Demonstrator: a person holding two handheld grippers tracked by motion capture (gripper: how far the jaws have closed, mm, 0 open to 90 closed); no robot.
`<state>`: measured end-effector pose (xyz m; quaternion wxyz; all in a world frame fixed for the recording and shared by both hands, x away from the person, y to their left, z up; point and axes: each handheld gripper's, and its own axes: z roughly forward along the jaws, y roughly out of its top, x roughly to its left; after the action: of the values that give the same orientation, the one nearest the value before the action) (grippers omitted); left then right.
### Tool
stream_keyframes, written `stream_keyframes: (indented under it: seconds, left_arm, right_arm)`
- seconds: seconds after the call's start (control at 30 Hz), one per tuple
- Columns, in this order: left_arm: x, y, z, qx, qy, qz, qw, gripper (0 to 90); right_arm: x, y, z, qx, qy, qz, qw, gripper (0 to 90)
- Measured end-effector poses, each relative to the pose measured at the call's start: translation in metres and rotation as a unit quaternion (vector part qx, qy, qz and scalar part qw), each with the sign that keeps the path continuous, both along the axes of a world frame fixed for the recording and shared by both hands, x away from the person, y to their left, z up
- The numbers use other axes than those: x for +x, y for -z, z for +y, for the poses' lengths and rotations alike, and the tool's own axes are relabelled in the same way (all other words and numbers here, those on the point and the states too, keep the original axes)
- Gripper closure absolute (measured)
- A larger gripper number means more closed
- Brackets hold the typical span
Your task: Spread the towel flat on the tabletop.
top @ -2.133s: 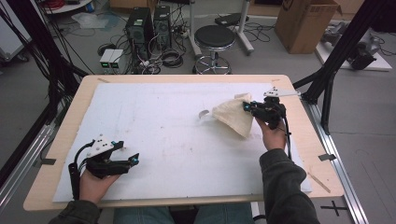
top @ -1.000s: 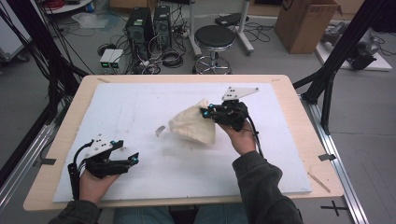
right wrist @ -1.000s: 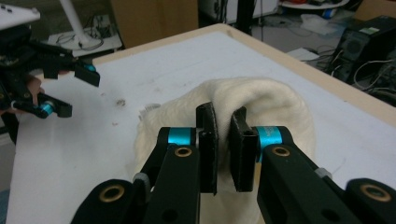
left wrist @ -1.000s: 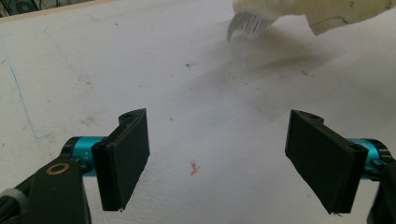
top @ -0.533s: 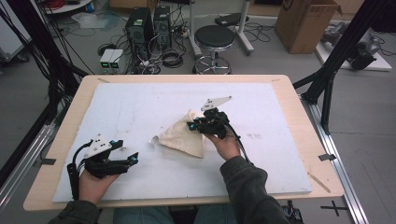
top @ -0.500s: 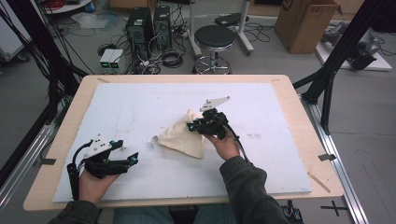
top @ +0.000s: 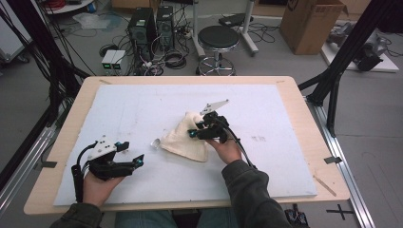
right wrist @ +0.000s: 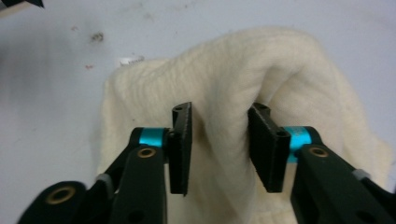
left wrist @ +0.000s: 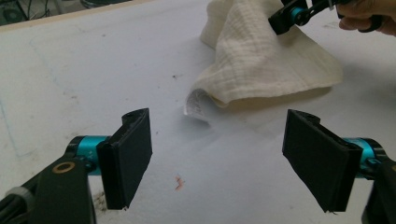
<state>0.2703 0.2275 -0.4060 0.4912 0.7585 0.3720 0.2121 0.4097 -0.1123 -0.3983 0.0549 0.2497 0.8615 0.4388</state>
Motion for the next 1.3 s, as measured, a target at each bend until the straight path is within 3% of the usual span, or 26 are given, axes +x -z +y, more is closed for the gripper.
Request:
stream_keyframes:
  seconds: [0.2, 0.33, 0.37, 0.4, 0.6, 0.77, 0.83, 0.93, 1.0, 1.1, 1.3]
  left_arm:
    - [0.009, -0.005, -0.009, -0.004, 0.02, 0.009, 0.9998, 32.6]
    - [0.017, -0.006, -0.016, 0.0, 0.027, 0.008, 0.9996, 36.7]
    - [0.019, -0.006, -0.017, 0.001, 0.029, 0.007, 0.9995, 37.3]
    - [0.022, -0.006, -0.018, -0.002, 0.03, 0.008, 0.9995, 38.7]
    - [0.042, 0.0, -0.032, -0.008, 0.041, 0.022, 0.9989, 46.5]
    - [0.062, 0.005, -0.051, 0.018, 0.055, 0.036, 0.9977, 50.8]
    - [0.07, 0.009, -0.058, 0.016, 0.056, 0.043, 0.9974, 53.1]
    - [0.079, 0.018, -0.066, 0.042, 0.065, 0.065, 0.9949, 56.5]
    - [0.082, 0.023, -0.07, 0.055, 0.067, 0.072, 0.9936, 63.5]
    - [0.084, 0.027, -0.074, 0.068, 0.07, 0.086, 0.9915, 84.4]
    - [0.078, 0.019, -0.069, 0.086, 0.069, 0.081, 0.9906, 87.2]
  right_arm:
    - [-0.013, -0.024, -0.021, 0.035, -0.001, -0.021, 0.9992, 53.4]
    - [-0.027, -0.032, -0.035, 0.037, -0.002, -0.041, 0.9985, 57.6]
    - [-0.032, -0.031, -0.039, 0.036, -0.001, -0.056, 0.9978, 59.3]
    - [-0.034, -0.029, -0.042, 0.033, -0.001, -0.056, 0.9979, 59.8]
    - [-0.046, -0.002, -0.061, 0.024, 0.002, -0.032, 0.9992, 65.4]
    - [-0.051, 0.009, -0.062, -0.002, -0.013, -0.022, 0.9997, 70.2]
    - [-0.051, 0.011, -0.061, -0.003, -0.018, -0.023, 0.9996, 70.6]
    - [-0.053, 0.014, -0.061, -0.007, -0.024, -0.021, 0.9995, 71.9]
    - [-0.053, 0.017, -0.061, -0.012, -0.031, -0.016, 0.9993, 72.7]
    - [-0.052, 0.021, -0.06, -0.017, -0.033, -0.017, 0.9992, 74.8]
    - [-0.051, 0.025, -0.055, -0.031, -0.039, -0.022, 0.9985, 77.5]
